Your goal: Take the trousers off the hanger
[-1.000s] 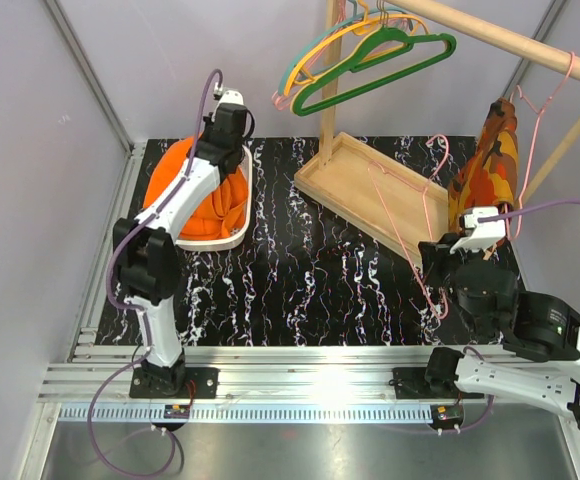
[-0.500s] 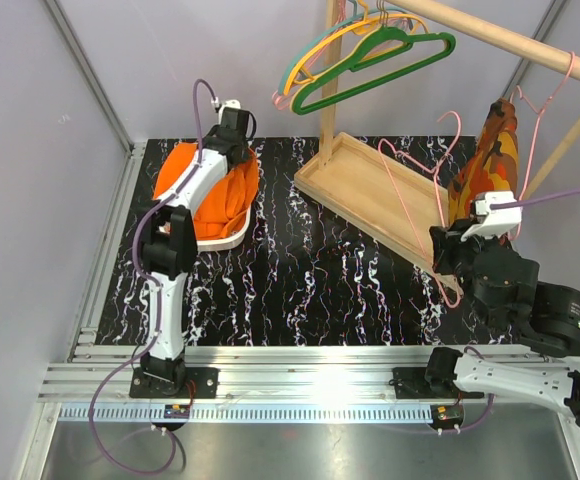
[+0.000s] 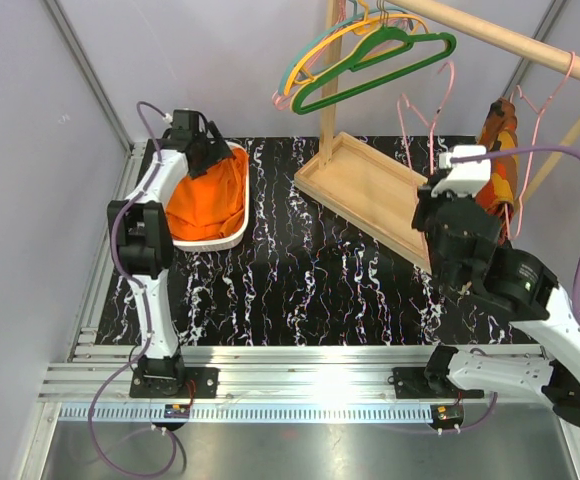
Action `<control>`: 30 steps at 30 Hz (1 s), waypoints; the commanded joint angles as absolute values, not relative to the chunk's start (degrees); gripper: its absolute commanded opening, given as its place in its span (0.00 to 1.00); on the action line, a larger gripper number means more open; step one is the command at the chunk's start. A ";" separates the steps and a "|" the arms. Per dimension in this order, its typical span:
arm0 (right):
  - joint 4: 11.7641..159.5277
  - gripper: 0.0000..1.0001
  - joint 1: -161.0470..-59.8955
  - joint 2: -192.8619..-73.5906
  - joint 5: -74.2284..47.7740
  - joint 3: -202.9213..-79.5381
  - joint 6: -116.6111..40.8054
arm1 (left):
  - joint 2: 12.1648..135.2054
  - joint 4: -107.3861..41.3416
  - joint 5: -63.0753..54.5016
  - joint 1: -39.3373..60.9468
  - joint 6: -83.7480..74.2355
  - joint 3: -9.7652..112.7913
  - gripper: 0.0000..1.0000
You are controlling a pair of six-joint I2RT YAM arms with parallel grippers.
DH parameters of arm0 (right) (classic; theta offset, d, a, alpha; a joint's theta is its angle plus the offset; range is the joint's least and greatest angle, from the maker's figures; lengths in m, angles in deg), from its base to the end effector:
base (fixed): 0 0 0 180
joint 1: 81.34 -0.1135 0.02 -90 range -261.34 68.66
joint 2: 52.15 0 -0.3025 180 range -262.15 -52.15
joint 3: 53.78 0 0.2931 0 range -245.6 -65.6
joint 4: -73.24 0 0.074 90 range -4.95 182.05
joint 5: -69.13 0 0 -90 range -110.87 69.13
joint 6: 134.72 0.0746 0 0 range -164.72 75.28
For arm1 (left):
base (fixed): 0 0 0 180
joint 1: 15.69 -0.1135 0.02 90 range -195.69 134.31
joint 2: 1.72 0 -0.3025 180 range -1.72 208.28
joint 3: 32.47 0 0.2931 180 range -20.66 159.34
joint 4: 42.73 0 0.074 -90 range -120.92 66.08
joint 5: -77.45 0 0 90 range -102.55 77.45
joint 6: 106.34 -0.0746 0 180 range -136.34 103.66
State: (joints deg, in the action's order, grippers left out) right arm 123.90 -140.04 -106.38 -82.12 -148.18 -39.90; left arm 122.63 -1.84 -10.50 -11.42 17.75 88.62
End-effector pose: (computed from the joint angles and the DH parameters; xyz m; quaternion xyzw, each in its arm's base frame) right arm 0.1469 0.1157 0.5280 -0.0093 0.7374 -0.0433 0.6740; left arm 0.5881 -0.0466 0.2431 -0.2302 0.8917 -0.1435 0.3624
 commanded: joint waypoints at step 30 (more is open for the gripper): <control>106.93 0.00 -105.78 -132.39 -78.35 -158.07 -43.33 | 44.87 12.84 -25.88 0.83 6.01 47.02 0.99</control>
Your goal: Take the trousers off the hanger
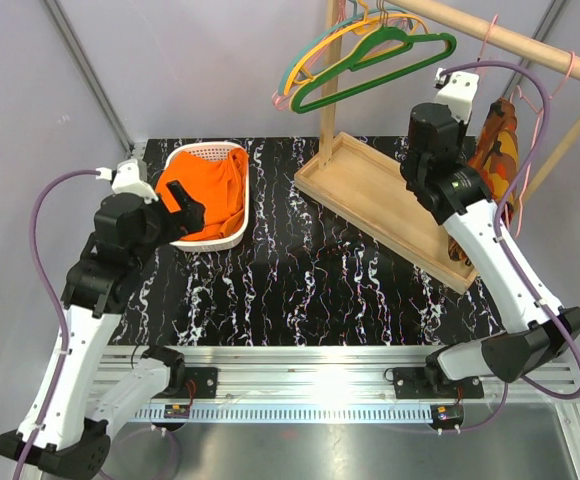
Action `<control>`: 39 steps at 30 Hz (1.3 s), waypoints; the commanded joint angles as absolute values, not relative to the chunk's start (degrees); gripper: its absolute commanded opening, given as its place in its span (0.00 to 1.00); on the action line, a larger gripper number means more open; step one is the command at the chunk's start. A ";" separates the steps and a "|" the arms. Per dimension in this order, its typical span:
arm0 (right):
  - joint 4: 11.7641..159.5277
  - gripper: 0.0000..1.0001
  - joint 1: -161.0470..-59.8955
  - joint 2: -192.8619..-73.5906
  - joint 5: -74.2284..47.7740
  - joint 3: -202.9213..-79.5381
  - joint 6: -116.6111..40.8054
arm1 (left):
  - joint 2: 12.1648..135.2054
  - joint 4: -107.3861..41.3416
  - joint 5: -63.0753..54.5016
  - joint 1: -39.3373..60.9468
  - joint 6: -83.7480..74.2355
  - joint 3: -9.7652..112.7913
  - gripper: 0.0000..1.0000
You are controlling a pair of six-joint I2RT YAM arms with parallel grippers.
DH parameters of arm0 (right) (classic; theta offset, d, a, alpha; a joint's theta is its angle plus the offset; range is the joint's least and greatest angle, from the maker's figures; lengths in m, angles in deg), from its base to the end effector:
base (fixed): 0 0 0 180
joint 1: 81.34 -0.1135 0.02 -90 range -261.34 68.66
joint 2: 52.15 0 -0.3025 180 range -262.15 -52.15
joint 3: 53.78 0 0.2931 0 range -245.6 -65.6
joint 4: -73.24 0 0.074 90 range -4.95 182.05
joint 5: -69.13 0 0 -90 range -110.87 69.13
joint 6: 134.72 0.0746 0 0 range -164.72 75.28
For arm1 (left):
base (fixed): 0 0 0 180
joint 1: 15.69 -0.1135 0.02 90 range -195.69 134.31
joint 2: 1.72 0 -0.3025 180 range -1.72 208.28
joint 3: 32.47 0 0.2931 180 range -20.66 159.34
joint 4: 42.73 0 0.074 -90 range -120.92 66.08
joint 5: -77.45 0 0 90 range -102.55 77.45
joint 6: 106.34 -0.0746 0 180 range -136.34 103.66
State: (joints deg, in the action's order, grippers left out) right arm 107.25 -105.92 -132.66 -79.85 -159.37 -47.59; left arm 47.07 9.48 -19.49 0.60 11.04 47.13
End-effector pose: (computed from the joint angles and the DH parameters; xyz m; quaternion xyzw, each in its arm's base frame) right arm 0.3419 0.0861 0.5186 0.1538 0.7186 -0.2609 0.6260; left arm 0.2044 -0.0503 0.4372 -0.1136 0.8174 -0.1628 0.5407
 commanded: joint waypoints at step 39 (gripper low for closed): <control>140.60 0.99 -105.78 -79.23 -42.23 -130.37 -34.26 | 14.63 7.57 -31.53 -1.54 -12.11 26.90 0.99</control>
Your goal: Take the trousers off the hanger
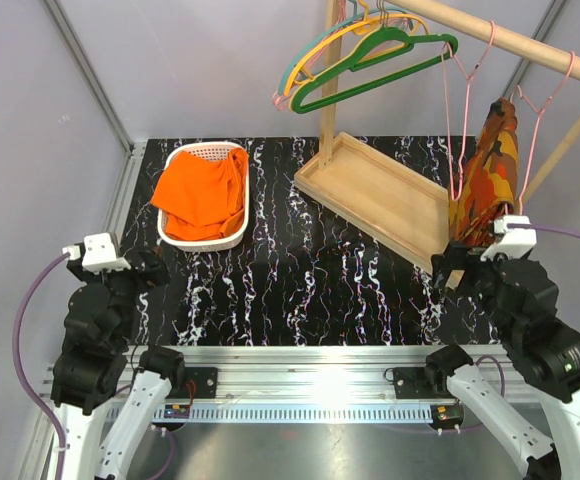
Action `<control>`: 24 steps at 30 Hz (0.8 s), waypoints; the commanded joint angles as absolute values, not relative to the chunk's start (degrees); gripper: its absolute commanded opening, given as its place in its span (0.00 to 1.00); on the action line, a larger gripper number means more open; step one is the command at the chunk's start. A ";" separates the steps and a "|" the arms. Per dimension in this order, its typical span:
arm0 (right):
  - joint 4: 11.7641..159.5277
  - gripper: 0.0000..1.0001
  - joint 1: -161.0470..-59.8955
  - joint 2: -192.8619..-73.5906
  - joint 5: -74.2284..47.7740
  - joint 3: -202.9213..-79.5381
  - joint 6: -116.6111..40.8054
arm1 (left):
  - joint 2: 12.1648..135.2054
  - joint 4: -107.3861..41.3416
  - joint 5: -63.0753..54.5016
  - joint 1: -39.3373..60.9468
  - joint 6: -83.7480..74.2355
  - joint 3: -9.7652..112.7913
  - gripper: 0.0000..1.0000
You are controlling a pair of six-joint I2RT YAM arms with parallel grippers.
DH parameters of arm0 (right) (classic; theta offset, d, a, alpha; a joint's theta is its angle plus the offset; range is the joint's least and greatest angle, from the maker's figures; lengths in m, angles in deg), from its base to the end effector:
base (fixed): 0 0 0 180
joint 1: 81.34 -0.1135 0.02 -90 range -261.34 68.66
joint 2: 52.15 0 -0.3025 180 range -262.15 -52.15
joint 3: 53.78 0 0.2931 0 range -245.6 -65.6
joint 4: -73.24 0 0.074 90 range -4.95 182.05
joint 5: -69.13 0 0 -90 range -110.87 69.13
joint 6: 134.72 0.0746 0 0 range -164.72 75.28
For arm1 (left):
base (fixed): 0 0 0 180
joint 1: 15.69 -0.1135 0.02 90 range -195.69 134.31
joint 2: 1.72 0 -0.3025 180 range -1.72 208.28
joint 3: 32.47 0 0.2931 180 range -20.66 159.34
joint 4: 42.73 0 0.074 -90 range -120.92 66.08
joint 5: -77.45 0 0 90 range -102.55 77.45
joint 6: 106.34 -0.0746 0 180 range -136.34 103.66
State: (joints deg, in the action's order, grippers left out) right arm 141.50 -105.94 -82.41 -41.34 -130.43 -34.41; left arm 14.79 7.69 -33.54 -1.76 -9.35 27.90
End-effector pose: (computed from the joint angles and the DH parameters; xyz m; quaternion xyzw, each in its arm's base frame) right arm 0.0967 0.0156 0.4246 -0.0026 0.8213 0.0249 0.5700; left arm 0.0880 0.0057 0.3861 -0.0766 0.7399 0.0149 0.6682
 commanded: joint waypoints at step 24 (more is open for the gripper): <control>135.50 0.99 -105.78 -81.23 -43.28 -127.30 -37.42 | 12.43 4.41 -29.34 -1.54 -9.83 23.29 0.99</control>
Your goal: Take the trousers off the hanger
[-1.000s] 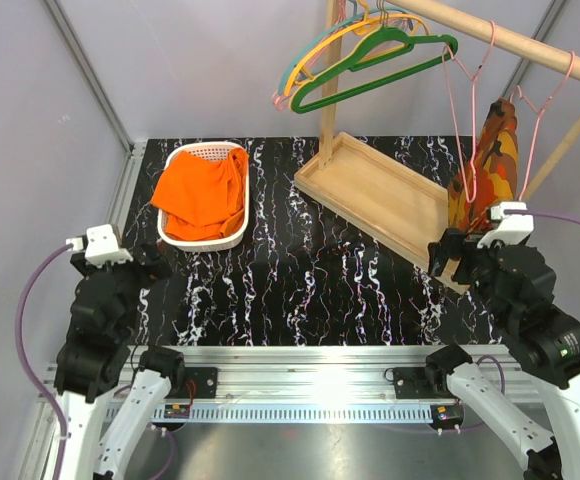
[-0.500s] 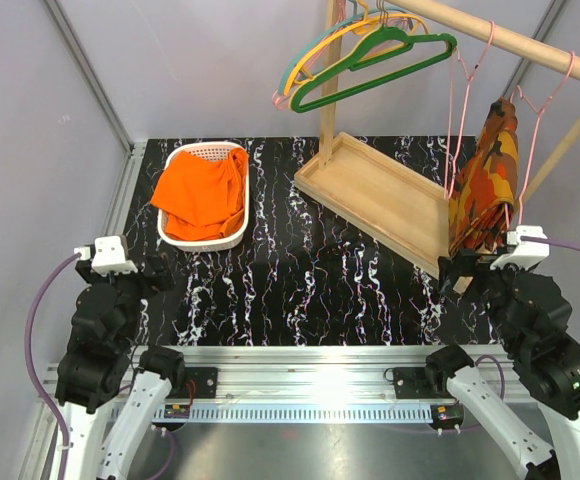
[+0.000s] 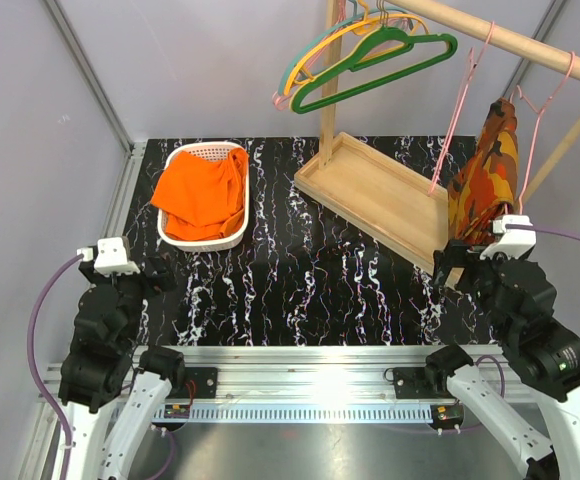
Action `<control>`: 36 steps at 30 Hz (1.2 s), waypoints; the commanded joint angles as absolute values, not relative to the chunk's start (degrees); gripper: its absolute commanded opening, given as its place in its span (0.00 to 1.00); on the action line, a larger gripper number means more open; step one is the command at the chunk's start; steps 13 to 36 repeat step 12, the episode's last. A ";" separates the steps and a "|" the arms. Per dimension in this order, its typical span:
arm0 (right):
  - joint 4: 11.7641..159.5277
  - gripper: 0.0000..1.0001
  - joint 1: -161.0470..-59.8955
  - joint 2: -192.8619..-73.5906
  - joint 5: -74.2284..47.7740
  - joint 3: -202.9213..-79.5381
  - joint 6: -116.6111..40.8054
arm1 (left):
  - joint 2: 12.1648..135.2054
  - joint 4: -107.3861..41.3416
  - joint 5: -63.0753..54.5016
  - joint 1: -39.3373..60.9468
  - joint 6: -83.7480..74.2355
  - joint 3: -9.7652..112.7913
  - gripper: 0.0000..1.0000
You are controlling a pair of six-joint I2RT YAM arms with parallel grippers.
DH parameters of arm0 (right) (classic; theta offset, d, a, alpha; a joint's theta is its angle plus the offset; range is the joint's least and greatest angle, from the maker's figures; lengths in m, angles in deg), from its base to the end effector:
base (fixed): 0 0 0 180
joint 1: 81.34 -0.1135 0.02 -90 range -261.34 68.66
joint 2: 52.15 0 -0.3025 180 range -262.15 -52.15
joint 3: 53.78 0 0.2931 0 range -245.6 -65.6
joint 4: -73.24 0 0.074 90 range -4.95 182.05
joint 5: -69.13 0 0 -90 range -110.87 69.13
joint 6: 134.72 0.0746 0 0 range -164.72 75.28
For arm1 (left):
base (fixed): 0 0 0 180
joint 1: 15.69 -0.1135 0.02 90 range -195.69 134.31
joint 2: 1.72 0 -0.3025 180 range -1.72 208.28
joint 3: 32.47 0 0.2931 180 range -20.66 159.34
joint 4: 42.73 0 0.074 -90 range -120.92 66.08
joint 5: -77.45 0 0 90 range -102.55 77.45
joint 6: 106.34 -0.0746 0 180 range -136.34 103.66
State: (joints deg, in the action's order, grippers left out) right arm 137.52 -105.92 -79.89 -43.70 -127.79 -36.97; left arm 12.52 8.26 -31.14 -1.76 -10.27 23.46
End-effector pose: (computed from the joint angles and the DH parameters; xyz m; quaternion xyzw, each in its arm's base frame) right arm 0.0945 0.0114 0.4220 -0.0010 0.8015 0.0066 0.5979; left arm 0.0916 0.0018 0.3595 -0.0528 0.7575 0.0103 0.6506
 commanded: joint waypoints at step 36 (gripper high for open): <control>136.46 1.00 -105.86 -82.73 -44.33 -127.91 -37.07 | 13.31 2.66 -29.07 -1.54 -9.74 22.76 0.99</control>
